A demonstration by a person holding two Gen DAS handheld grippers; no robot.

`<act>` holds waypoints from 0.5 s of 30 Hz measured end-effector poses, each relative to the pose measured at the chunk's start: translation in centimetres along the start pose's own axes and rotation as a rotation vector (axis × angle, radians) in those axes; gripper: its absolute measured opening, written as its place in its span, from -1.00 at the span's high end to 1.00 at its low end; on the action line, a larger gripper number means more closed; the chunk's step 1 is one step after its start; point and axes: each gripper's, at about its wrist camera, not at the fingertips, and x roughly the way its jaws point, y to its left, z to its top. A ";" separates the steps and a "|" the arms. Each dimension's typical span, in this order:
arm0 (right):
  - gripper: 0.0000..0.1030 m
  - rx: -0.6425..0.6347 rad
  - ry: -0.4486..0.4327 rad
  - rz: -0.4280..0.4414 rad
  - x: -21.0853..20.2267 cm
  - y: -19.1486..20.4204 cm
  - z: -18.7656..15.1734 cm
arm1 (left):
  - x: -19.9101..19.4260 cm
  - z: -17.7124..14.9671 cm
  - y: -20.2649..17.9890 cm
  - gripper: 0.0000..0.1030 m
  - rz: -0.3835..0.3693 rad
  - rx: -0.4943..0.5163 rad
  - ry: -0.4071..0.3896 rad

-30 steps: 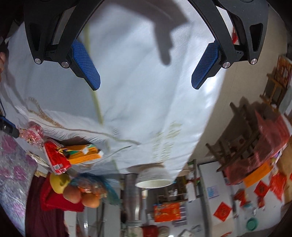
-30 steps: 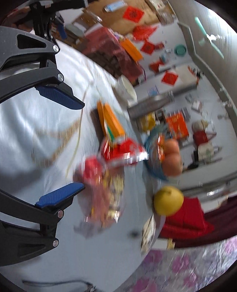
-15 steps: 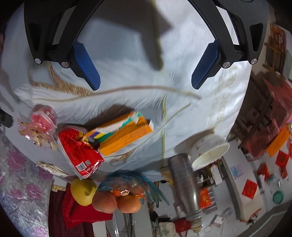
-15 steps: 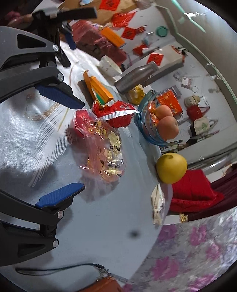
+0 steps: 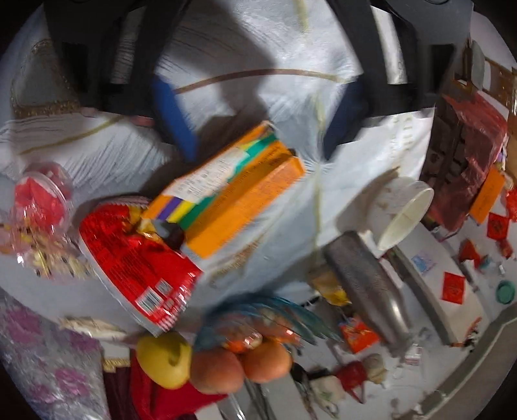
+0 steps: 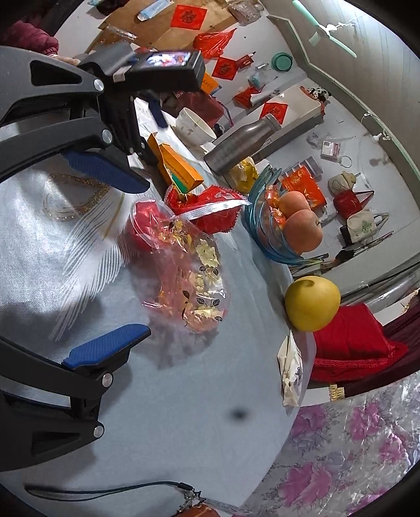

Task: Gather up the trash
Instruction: 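Lower the open left tool toward the orange medicine box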

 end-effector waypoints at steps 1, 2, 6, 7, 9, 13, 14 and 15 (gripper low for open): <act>-0.59 0.001 0.000 0.000 0.0 0.0 0.0 | 0.0 -0.1 0.0 0.17 -0.017 0.000 0.007; -0.59 0.001 -0.001 0.002 0.0 0.0 0.0 | 0.1 -0.2 0.0 0.48 -0.046 -0.008 0.019; -0.59 0.001 -0.004 0.009 -0.1 0.0 0.0 | -1.0 -1.3 1.4 0.66 -0.134 -0.110 0.034; -0.59 0.002 -0.004 0.010 -0.1 -0.1 0.0 | -1.5 -1.8 1.8 0.68 -0.164 -0.132 0.035; -0.59 0.005 -0.003 0.011 -0.1 -0.1 0.0 | -2.9 -3.0 2.5 0.68 -0.207 -0.170 0.036; -0.59 0.004 -0.004 0.008 0.0 -0.1 0.1 | -5.7 -5.2 3.4 0.63 -0.282 -0.247 0.023; -0.59 0.002 -0.006 0.006 -0.1 0.0 0.1 | -6.1 -5.4 3.6 0.44 -0.295 -0.260 0.017; -0.58 0.000 -0.008 0.005 -0.1 0.0 0.1 | -6.6 -5.7 3.8 0.25 -0.312 -0.274 0.005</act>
